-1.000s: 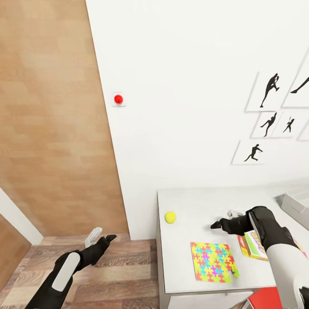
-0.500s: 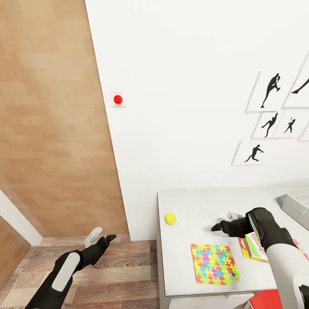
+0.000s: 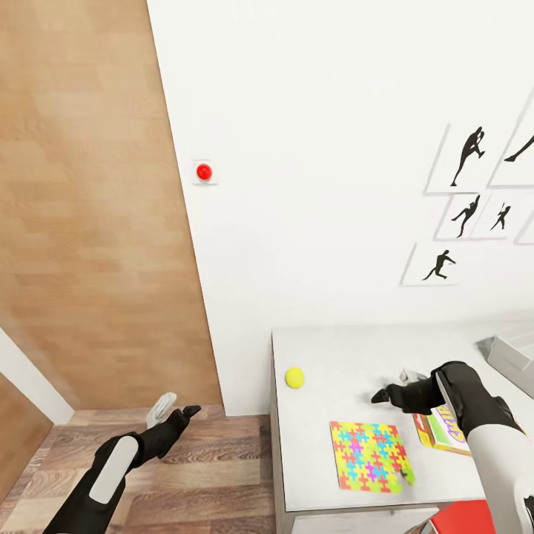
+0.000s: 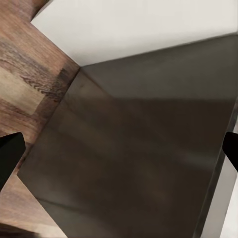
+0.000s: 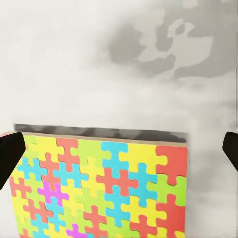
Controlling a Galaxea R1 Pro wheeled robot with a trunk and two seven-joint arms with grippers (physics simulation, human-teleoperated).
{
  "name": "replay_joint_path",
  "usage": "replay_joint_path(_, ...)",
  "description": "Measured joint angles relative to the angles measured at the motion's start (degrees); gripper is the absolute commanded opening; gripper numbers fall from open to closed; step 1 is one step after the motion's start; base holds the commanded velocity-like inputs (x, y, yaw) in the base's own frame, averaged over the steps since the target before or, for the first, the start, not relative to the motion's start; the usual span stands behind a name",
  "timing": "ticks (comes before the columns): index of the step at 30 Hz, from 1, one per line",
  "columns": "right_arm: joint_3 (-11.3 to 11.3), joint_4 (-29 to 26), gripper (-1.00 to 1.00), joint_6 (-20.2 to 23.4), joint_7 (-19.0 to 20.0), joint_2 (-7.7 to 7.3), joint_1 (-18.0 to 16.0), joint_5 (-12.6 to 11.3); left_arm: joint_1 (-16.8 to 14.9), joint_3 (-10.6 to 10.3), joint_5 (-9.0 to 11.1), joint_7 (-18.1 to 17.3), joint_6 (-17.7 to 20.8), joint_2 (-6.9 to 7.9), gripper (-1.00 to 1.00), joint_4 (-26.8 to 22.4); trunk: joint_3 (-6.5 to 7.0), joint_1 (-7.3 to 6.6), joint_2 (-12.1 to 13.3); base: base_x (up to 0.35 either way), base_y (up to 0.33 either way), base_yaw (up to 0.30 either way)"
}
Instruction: Put all the toys in the child's room - the three board games (two on the bed and one on the table), the two jigsaw puzzles on the table, and the tennis ball on the table - inside the toy box on the table in the child's room.
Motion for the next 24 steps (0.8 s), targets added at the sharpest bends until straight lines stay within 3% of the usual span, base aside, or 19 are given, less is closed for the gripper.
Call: replay_joint_path(24,0.1,0.0,1.00,0.0,0.1,-0.51,2.2,0.2,0.0,0.1,-0.1,0.1,0.0,0.00,1.00,0.4,0.00,0.01,0.0,-0.016,0.000,0.000)
